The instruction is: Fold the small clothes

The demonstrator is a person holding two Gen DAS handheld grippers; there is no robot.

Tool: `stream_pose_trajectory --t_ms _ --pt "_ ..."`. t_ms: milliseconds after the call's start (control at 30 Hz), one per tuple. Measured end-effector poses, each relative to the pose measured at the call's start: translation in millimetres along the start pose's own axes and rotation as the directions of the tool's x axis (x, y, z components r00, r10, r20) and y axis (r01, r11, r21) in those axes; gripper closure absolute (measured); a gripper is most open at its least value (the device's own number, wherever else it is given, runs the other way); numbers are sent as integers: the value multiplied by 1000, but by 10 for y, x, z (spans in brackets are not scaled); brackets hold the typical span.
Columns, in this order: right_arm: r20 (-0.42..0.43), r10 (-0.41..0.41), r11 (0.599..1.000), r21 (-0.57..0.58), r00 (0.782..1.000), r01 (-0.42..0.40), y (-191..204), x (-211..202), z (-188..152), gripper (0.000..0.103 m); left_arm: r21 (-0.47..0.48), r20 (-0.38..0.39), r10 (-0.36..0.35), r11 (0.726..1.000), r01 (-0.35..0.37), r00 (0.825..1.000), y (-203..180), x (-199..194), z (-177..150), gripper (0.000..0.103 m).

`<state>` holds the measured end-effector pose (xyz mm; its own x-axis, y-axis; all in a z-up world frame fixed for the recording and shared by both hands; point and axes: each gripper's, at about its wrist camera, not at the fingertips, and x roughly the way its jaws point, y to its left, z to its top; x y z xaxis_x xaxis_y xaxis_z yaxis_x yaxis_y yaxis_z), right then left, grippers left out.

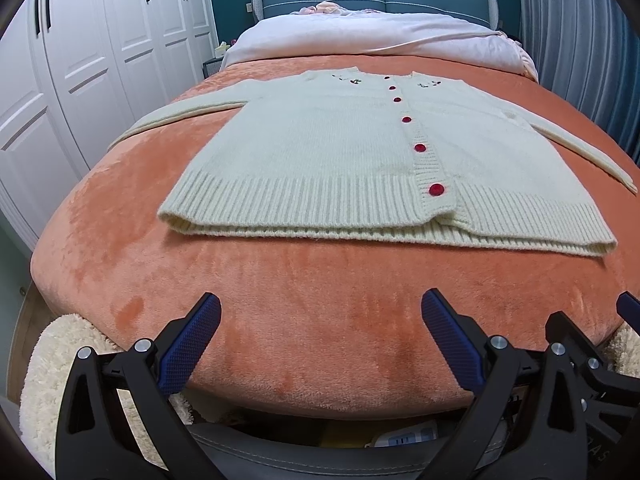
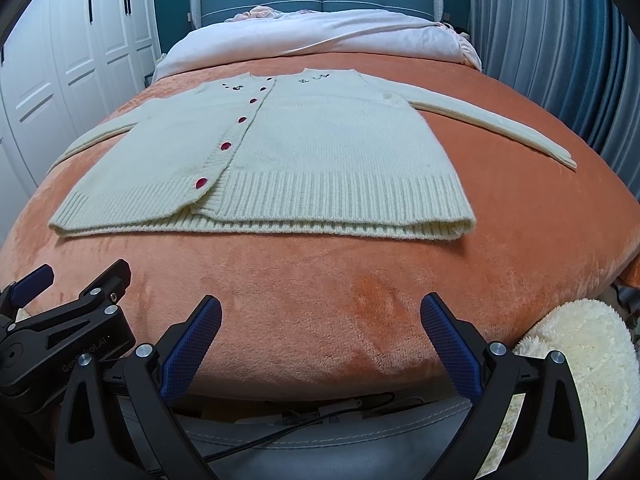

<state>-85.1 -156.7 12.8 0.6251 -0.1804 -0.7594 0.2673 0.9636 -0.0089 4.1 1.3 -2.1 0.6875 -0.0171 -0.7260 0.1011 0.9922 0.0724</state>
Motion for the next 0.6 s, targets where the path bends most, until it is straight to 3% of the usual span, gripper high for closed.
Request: stream_pose_trajectory --t_ms 600 --pt "1 3 1000 0 1000 -3 2 18 4 5 4 -3 6 1000 -6 1000 -1 24 -9 5"
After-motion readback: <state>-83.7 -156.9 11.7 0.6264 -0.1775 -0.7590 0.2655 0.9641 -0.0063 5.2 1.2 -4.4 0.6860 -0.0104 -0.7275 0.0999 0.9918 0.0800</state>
